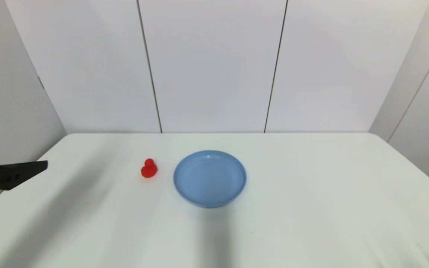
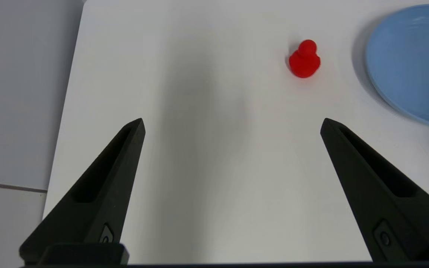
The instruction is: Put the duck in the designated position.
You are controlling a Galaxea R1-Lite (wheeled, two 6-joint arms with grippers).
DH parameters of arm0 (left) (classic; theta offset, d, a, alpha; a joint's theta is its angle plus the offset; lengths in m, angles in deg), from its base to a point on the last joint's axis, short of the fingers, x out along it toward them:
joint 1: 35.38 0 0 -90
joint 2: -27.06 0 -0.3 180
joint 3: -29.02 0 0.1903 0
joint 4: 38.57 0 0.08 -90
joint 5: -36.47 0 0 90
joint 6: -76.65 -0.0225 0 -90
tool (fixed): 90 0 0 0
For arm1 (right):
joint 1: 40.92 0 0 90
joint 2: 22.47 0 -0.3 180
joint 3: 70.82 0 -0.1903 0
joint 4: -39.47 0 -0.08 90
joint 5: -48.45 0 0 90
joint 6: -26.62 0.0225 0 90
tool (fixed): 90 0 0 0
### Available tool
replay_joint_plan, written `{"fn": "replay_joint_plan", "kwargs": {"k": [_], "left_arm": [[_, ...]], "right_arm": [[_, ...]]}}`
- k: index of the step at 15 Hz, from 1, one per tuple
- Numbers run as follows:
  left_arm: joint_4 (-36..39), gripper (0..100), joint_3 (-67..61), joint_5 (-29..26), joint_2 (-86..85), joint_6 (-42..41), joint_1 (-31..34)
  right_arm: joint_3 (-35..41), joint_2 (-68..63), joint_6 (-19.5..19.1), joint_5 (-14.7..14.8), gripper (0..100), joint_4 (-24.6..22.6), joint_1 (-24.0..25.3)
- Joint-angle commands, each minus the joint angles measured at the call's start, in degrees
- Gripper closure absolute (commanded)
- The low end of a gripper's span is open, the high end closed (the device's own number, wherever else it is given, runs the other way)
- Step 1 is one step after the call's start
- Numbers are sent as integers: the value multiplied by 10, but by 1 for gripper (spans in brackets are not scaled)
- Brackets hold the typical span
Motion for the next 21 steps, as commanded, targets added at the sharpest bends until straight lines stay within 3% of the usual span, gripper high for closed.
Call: {"fn": "replay_joint_plan", "kwargs": {"k": [1,11,21], "left_arm": [[60,0,-132,-57,-186,-28,40],[165,0,-316,-59,-398,-29,81],[169,0,-448,-65,-555,-28,83]], "right_arm": [[0,-1,0,0,0,-1,0],[0,-1,0,0,0,-1,0],[0,-1,0,0,0,0,0]]}}
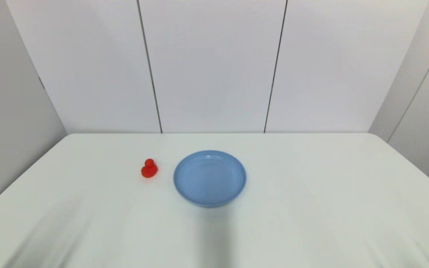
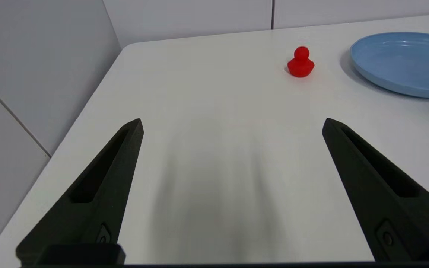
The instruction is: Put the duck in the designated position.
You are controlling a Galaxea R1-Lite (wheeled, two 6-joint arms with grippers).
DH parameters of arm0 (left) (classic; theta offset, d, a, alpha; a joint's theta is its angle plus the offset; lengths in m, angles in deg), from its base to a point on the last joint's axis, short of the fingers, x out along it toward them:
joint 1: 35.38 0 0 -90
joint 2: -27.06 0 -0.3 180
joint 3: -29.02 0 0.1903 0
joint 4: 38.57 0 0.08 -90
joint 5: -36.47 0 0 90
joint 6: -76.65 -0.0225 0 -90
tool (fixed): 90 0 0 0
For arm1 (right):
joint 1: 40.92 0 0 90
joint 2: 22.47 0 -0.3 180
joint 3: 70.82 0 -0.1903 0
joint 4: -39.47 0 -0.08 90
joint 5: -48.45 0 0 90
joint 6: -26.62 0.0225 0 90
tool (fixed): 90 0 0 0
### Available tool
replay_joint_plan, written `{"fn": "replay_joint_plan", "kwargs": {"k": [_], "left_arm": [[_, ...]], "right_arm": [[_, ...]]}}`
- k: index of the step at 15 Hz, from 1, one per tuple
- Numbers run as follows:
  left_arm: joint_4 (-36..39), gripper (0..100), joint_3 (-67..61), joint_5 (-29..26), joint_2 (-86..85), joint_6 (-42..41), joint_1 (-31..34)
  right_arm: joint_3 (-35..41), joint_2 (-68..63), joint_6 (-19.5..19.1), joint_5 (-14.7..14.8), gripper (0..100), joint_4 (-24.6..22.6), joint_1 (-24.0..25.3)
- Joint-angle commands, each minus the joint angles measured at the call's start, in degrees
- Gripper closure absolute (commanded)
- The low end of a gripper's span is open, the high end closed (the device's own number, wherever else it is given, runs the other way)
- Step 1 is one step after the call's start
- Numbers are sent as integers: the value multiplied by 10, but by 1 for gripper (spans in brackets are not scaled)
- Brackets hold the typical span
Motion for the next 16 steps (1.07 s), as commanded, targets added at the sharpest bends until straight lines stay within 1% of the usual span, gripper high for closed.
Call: {"fn": "replay_joint_plan", "kwargs": {"k": [1,5,9,14,16], "left_arm": [[13,0,-57,1,-75,-1,1],[113,0,-121,1,-85,1,2],[108,0,-124,2,-91,2,2],[49,0,-124,-8,-91,-8,2],[43,0,-124,-9,-91,-12,1]], "right_arm": [[-1,-1,0,0,0,0,0],[0,-1,0,0,0,0,0],[0,-1,0,0,0,0,0],[0,-1,0,0,0,0,0],[0,-1,0,0,0,0,0]]}}
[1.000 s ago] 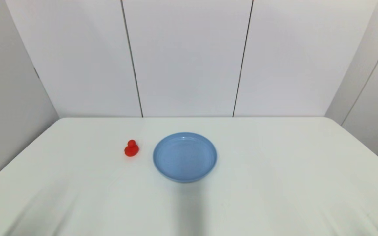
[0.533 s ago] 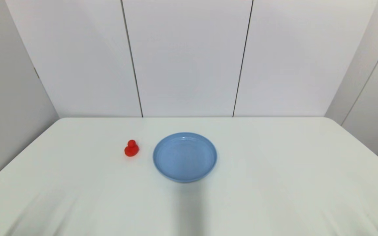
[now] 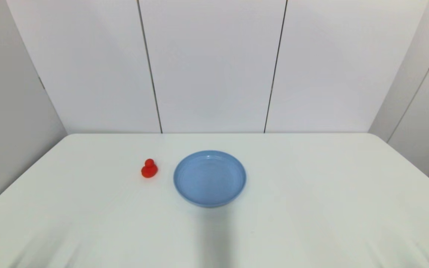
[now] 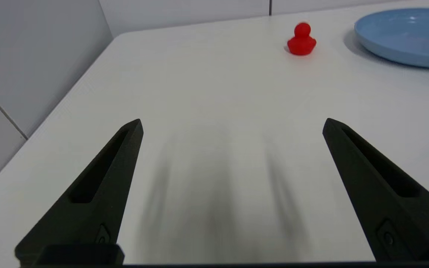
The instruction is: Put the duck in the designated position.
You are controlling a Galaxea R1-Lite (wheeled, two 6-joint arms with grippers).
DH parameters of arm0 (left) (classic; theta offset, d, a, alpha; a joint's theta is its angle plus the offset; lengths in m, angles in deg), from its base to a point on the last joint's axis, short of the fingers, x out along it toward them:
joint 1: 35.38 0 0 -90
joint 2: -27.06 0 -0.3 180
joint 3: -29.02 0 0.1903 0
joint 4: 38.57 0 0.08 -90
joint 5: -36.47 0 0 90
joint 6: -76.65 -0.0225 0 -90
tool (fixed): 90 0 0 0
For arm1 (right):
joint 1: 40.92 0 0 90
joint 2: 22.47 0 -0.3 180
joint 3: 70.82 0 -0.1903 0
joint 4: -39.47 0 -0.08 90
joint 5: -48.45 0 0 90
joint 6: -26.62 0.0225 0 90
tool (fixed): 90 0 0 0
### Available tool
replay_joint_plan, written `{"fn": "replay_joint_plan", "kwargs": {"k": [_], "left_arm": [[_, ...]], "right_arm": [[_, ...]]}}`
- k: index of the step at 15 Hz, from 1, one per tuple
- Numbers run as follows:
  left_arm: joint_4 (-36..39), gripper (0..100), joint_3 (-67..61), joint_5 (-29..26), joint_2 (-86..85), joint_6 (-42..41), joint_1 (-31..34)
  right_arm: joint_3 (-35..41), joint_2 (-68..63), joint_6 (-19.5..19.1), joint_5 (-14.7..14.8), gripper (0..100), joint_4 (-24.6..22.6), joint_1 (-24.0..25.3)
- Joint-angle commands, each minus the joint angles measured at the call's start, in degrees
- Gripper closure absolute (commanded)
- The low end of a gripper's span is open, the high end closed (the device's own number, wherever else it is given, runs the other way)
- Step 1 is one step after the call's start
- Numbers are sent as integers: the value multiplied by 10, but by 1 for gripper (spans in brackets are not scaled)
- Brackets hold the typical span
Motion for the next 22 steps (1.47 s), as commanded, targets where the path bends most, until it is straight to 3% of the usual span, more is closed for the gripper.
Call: {"fn": "replay_joint_plan", "kwargs": {"k": [1,22], "left_arm": [[-7,0,0,-1,0,-3,-1],[-6,0,0,-2,0,12,0]], "right_arm": [[0,-1,0,0,0,0,0],[0,-1,0,0,0,0,0]]}}
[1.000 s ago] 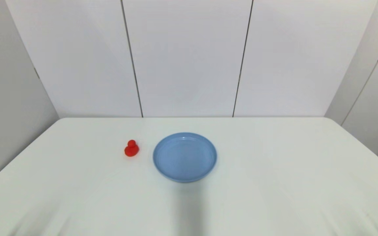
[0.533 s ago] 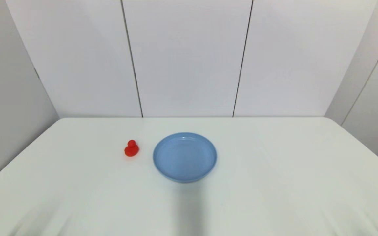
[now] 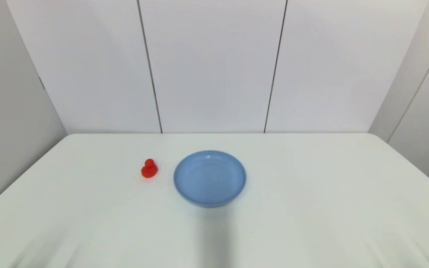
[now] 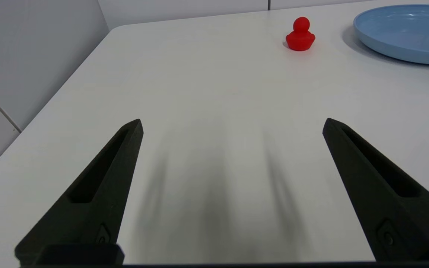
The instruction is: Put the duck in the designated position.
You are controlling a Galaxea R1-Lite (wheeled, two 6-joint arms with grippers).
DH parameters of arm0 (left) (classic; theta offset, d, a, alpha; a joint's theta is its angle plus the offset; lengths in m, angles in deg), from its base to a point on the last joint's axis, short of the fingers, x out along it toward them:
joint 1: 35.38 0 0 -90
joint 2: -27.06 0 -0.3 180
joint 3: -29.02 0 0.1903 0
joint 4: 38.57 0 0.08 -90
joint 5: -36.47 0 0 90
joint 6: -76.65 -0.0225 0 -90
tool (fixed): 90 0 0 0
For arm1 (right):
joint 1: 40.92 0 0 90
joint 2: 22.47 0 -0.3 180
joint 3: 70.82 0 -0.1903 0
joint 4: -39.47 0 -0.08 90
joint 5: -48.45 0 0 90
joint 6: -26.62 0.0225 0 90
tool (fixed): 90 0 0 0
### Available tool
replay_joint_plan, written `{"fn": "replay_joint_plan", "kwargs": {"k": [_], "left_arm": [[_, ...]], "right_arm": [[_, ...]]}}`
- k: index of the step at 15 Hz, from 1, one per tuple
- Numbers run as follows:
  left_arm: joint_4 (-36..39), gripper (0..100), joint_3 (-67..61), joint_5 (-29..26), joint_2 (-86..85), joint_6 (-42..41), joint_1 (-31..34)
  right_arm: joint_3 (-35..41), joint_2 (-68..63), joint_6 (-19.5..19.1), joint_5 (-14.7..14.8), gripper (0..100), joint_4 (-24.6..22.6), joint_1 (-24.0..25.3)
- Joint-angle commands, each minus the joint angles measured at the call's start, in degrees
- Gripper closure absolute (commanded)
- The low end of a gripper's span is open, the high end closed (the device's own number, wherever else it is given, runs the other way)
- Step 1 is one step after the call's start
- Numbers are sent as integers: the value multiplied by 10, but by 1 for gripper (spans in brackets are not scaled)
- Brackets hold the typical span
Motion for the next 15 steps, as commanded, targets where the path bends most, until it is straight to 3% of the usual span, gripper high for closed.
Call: {"fn": "replay_joint_plan", "kwargs": {"k": [1,15], "left_arm": [[0,0,0,0,-1,-1,0],[0,0,0,0,0,-1,0]], "right_arm": [[0,-1,0,0,0,-1,0],[0,-1,0,1,0,0,0]]}}
